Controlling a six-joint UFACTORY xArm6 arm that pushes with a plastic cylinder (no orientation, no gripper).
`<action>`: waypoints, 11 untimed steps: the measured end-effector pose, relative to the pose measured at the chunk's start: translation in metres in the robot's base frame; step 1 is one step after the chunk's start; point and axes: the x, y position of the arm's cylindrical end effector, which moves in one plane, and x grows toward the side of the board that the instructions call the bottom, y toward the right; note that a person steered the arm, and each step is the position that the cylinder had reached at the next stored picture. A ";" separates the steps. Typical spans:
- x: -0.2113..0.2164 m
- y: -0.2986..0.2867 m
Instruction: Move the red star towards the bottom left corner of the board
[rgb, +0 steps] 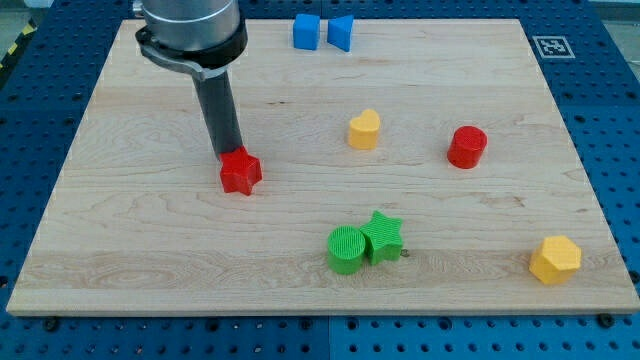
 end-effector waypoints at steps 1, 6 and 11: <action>-0.005 0.007; 0.027 0.025; 0.119 -0.027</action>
